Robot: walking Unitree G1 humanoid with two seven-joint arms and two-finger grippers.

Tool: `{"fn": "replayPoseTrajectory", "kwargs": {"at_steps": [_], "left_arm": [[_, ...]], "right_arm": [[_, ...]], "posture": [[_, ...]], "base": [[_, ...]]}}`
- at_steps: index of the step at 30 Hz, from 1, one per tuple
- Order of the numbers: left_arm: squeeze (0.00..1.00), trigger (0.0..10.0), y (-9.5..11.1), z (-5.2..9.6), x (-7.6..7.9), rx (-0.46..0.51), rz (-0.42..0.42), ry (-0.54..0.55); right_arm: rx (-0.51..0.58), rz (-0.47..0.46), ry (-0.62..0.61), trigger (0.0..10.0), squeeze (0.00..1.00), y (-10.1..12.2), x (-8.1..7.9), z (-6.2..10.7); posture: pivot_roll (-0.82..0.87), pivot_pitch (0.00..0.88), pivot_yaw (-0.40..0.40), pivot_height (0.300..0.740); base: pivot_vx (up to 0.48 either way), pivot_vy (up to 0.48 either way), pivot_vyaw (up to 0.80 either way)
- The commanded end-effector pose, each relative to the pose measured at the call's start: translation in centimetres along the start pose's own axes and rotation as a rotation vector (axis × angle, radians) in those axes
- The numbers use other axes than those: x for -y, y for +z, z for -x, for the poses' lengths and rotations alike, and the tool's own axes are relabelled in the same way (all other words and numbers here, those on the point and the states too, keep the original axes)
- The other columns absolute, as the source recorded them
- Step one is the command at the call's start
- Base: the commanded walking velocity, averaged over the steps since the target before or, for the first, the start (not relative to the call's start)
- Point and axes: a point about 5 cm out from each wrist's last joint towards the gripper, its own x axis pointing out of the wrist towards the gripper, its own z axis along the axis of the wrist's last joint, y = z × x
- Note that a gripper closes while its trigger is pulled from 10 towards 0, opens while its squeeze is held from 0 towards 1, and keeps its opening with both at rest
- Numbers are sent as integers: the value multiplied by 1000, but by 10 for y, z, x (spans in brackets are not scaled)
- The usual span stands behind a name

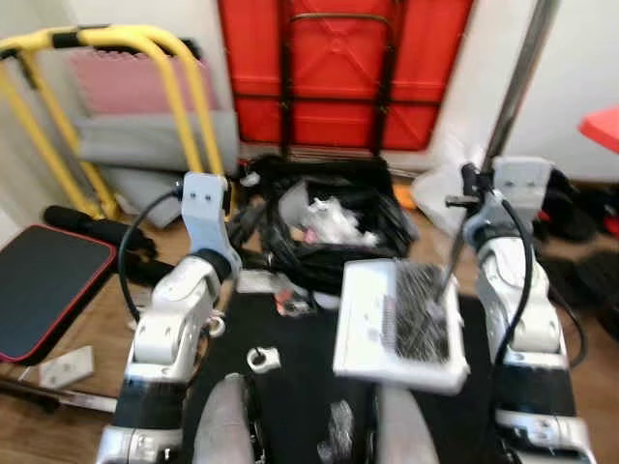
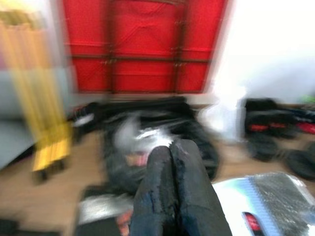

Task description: Sweep floor

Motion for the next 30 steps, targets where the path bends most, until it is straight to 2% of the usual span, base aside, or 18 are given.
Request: {"fn": "replayPoseTrajectory", "kwargs": {"at_steps": [1,15,19,21,23,24,25,28,29,30], "left_arm": [[0,10000,-1,-1,1,-15,-2,-19],[0,10000,0,1,2,-16,-12,-31],[0,10000,1,5,3,-17,-15,-36],[0,10000,2,6,3,-18,-17,-39],[0,10000,3,11,2,-23,-21,-44],[0,10000,3,11,2,-23,-21,-44],[0,10000,4,15,2,-29,-27,-51],[0,10000,4,16,2,-31,-30,-54],[0,10000,5,18,1,-35,-34,-57],[0,10000,5,18,1,-35,-34,-57]], "right_arm": [[111,-32,13,10000,0,19,-6,-3],[143,-28,6,10000,0,23,-2,-12],[153,-17,-14,10000,0,22,5,-20],[165,-11,-33,10000,0,24,10,-24],[203,1,-96,10000,0,32,23,-33],[203,1,-96,10000,0,32,23,-33],[240,11,-183,10000,0,40,39,-41],[251,16,-216,10000,0,43,45,-43],[287,64,-326,10000,0,49,58,-46],[287,64,-326,10000,0,49,58,-46]], "posture": [[-2,0,-7,600],[9,0,-6,555],[19,0,-7,540],[28,0,-7,535],[43,8,-3,525],[43,8,-3,525],[58,27,1,515],[58,27,1,510],[72,47,4,505],[72,47,4,505]], "base": [[0,0,0],[0,0,0],[0,0,0],[0,0,0],[0,0,0],[0,0,0],[0,0,0],[0,0,0],[0,0,0],[0,0,0]]}}
